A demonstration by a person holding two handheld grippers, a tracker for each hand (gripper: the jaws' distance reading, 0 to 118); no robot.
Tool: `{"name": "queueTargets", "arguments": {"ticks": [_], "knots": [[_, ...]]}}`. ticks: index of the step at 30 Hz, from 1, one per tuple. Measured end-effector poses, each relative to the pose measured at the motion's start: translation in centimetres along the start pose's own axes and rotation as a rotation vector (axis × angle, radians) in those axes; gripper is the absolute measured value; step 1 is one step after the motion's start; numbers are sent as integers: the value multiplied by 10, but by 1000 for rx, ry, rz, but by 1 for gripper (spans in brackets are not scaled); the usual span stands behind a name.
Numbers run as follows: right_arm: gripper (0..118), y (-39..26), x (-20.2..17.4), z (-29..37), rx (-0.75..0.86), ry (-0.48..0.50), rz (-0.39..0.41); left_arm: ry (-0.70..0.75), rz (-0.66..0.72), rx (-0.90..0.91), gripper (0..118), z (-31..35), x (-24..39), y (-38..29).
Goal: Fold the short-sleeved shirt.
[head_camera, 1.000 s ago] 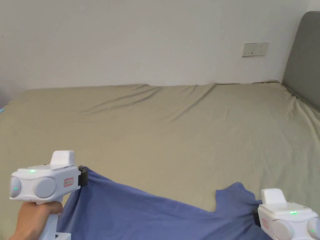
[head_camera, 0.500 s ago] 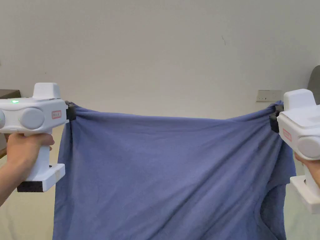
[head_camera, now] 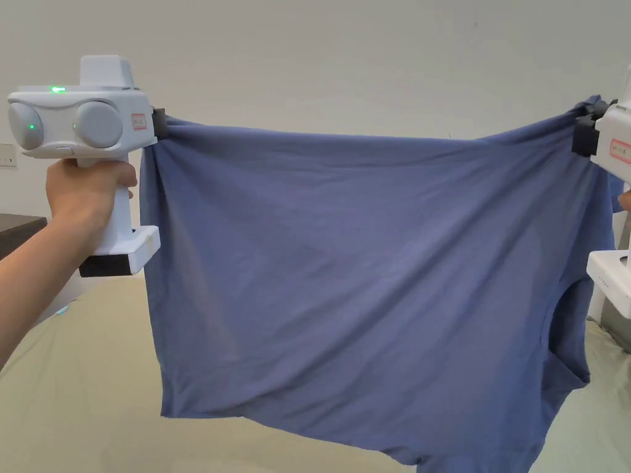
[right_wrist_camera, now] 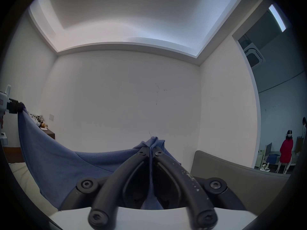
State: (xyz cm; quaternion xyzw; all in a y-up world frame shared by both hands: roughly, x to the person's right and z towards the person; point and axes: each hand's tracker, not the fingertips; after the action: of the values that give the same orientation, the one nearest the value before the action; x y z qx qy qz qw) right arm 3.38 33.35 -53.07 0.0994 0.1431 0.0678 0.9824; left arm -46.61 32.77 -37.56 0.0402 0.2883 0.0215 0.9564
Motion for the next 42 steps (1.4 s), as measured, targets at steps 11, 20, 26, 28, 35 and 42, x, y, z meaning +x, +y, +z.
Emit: {"name": "queueTargets", "arguments": {"ticks": [11,20,26,28,35,42], "knots": [[5,-114,-6,-34,-169,23,-82,-22,-19,-143,2,-45,11,-126],[5,-279,-31,9,-503,101,-190,-13,-22,-443,2,-28,-18,-301],[5,-356,-45,87,-660,139,-238,2,41,-575,2,52,-56,-382],[5,-371,-45,115,-719,169,-258,2,35,-630,2,81,-68,-400],[5,-398,-42,227,-813,192,-279,-6,3,-776,2,209,-99,-449],[5,-405,-25,319,-863,173,-276,-23,23,-838,2,294,-124,-472]]}}
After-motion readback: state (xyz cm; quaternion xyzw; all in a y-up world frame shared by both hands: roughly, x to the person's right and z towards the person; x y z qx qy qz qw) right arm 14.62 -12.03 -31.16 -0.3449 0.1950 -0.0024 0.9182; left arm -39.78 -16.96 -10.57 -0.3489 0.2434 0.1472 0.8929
